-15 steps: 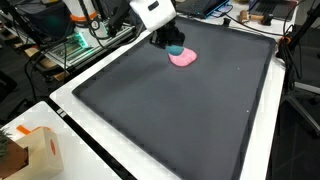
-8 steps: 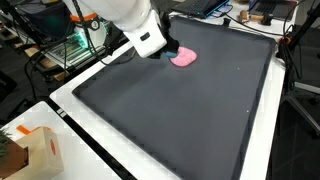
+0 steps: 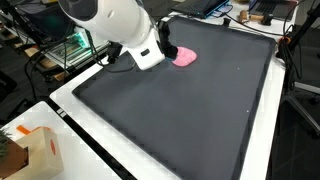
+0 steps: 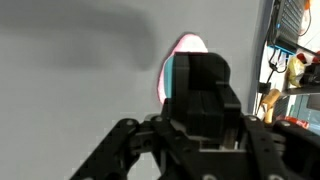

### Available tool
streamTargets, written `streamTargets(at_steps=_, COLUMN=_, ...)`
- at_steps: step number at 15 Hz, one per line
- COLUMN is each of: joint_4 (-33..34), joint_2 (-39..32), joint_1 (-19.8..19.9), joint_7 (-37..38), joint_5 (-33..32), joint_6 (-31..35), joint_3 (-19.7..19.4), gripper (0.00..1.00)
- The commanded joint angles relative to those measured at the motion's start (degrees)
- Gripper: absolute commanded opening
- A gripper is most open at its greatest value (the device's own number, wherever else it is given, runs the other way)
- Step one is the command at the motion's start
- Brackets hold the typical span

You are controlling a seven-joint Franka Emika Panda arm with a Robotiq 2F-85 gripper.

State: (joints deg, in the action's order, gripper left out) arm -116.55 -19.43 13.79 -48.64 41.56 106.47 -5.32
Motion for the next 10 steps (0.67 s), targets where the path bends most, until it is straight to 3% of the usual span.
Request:
streamTargets(at_steps=1, joint_4=0.3, joint_2=-0.9, joint_1=0.3, joint_7=-0.3, joint_5=1.3, joint_6=0.6, joint_3=0.2, gripper=0.25)
streamTargets(at_steps=10, joint_4=0.2, joint_2=-0.9, joint_1=-0.1, joint_7=0.2, joint_5=0.3, joint_6=4.7, joint_3=0.2, gripper=0.25)
